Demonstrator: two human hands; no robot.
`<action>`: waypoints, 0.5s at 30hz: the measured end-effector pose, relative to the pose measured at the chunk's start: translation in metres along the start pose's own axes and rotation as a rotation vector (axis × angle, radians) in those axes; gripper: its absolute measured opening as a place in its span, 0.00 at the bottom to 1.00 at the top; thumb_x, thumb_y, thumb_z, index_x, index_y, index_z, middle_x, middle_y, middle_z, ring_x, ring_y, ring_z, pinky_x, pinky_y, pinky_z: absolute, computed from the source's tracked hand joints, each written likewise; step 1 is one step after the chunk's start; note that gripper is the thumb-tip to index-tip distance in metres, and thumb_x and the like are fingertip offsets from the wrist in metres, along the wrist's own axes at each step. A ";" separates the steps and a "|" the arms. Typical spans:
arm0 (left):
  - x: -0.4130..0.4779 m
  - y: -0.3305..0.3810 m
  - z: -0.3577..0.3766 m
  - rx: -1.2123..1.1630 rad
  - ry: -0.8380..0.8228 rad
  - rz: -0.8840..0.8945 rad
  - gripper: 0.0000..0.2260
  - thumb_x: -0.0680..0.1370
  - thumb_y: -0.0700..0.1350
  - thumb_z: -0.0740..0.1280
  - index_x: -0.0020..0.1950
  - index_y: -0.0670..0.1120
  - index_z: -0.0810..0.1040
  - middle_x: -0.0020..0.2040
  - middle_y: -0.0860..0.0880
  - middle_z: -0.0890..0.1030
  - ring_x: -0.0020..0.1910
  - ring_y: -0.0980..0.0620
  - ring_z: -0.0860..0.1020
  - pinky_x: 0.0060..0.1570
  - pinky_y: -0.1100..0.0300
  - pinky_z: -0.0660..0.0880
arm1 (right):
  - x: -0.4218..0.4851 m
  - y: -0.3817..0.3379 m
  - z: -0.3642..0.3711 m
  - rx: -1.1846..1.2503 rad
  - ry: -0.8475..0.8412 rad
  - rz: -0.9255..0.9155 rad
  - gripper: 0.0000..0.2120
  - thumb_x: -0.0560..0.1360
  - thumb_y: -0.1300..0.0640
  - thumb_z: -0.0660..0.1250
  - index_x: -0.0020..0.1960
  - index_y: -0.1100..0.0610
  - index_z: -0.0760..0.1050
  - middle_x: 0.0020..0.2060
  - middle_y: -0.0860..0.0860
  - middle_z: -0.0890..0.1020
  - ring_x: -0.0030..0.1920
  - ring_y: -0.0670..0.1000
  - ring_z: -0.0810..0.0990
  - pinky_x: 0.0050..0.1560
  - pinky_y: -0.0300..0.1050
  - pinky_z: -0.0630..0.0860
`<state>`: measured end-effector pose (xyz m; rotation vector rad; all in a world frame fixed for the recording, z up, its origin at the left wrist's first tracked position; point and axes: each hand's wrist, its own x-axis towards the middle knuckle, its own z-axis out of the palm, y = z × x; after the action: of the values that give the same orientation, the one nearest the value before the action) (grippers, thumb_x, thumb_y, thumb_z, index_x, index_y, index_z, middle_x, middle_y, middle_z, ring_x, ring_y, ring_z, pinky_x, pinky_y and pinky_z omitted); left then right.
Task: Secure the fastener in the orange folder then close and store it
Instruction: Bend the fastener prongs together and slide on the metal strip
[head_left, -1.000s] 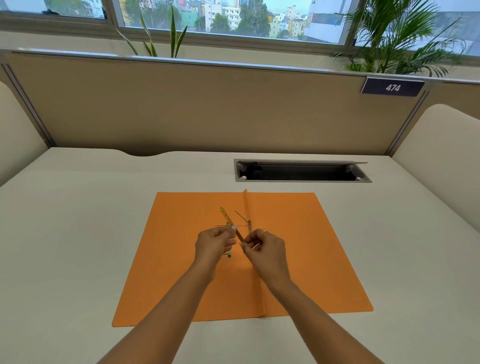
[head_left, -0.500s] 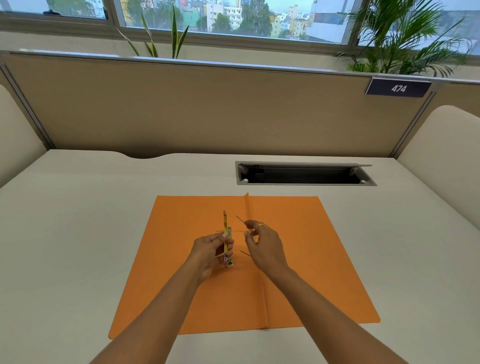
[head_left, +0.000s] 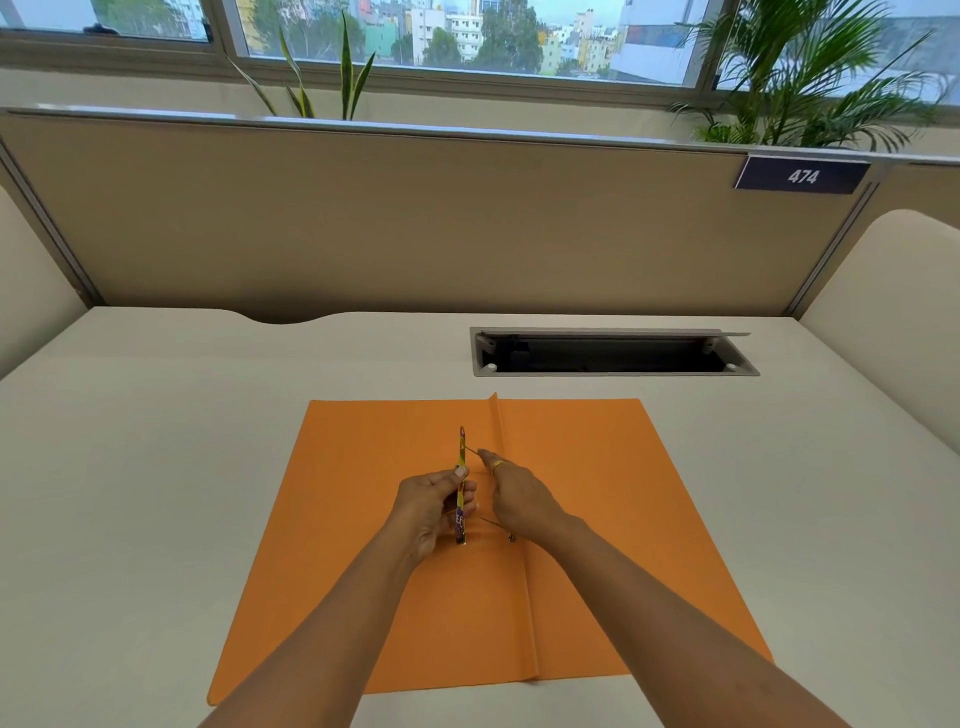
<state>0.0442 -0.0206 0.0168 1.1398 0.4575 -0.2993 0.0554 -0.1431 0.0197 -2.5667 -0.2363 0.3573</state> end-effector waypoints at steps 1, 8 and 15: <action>0.001 0.000 0.000 0.006 0.004 0.003 0.07 0.77 0.36 0.64 0.40 0.37 0.77 0.22 0.50 0.80 0.20 0.58 0.76 0.23 0.66 0.77 | 0.000 0.001 0.001 0.009 0.008 -0.003 0.30 0.74 0.71 0.51 0.74 0.57 0.53 0.74 0.55 0.61 0.71 0.56 0.64 0.68 0.47 0.65; 0.004 -0.006 -0.001 0.053 0.025 0.019 0.07 0.76 0.35 0.65 0.39 0.37 0.77 0.31 0.44 0.78 0.20 0.58 0.76 0.24 0.66 0.77 | -0.002 0.004 0.002 0.023 0.024 -0.035 0.30 0.74 0.71 0.52 0.73 0.57 0.55 0.74 0.55 0.61 0.72 0.55 0.63 0.70 0.47 0.63; 0.005 -0.009 0.001 0.084 0.014 0.011 0.06 0.76 0.36 0.65 0.39 0.38 0.77 0.34 0.43 0.77 0.20 0.59 0.76 0.22 0.67 0.76 | -0.001 0.006 0.002 0.020 0.007 -0.041 0.29 0.74 0.70 0.53 0.73 0.57 0.55 0.74 0.55 0.60 0.72 0.55 0.62 0.70 0.46 0.62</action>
<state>0.0449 -0.0247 0.0072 1.2270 0.4537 -0.3033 0.0545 -0.1478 0.0153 -2.5392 -0.2812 0.3339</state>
